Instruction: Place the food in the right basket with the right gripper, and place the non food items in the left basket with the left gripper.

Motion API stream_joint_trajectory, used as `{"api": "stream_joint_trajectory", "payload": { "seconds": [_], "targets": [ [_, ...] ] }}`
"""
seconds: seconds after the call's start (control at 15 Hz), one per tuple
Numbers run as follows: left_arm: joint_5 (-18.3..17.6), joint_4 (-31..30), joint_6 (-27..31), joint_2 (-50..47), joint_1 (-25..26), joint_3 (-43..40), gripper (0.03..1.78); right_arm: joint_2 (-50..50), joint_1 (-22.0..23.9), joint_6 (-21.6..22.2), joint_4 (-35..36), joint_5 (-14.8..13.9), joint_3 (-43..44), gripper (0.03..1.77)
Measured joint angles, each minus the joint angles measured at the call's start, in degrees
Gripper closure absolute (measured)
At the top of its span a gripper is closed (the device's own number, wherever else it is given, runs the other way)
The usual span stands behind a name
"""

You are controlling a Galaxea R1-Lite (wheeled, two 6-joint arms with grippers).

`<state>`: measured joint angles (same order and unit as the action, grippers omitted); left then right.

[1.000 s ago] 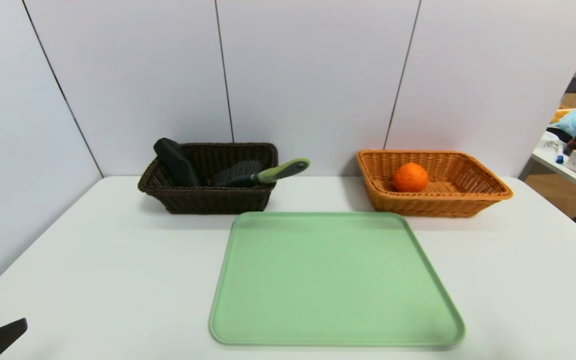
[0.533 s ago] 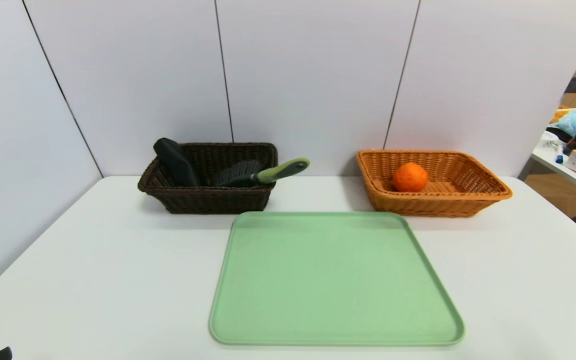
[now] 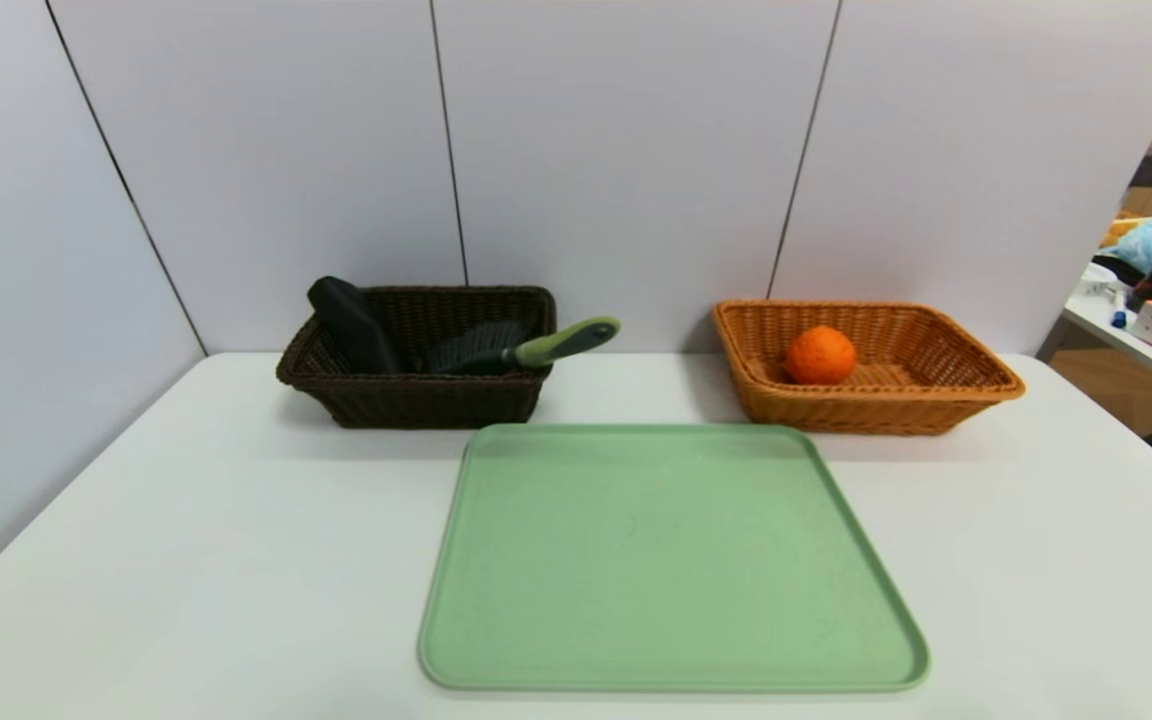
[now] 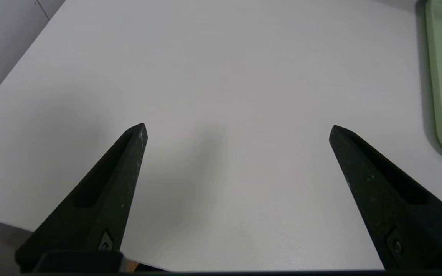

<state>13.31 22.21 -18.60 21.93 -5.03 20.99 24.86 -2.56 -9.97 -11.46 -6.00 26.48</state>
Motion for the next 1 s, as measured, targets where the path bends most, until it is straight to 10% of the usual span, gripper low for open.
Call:
{"api": "stream_joint_trajectory", "payload": {
  "seconds": [0.33,1.0],
  "targets": [
    [-7.4,0.3,2.3,-5.9,5.5,-0.7,0.12,-2.6,3.5,-1.0,0.0,0.0,-1.8,0.10],
    [-8.6,-0.6,3.2,-11.8,6.1,-2.1,0.12,-10.8,4.4,-2.0,-5.2,0.0,-5.1,0.10]
  ]
}}
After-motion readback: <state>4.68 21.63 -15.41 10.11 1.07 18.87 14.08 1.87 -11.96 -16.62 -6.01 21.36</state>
